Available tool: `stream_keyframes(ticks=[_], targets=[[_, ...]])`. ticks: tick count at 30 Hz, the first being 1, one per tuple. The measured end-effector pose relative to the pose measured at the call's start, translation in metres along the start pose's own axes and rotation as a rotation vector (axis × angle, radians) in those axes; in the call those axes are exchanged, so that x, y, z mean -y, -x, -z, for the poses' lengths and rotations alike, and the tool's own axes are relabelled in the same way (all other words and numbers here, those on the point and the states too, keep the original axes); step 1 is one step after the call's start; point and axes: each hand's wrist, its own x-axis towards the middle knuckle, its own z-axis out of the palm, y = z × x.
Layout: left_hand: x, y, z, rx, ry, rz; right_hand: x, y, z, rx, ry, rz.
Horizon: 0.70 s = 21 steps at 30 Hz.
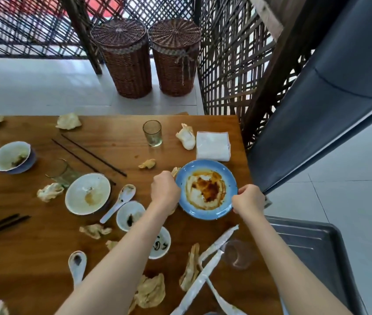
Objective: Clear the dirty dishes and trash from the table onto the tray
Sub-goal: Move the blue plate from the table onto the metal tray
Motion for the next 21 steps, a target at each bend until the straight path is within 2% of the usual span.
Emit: stream_keyframes(ticks=[6, 13, 21], targets=[[-0.004, -0.001, 0.002, 0.046, -0.049, 0.014, -0.003, -0.003, -0.003, 0.001, -0.079, -0.026], [-0.010, 0.000, 0.002, 0.104, -0.127, 0.040, -0.004, -0.001, -0.006, 0.109, -0.192, -0.105], [-0.006, 0.008, 0.013, 0.140, 0.043, 0.045, 0.000, 0.007, 0.010, 0.102, -0.200, -0.021]])
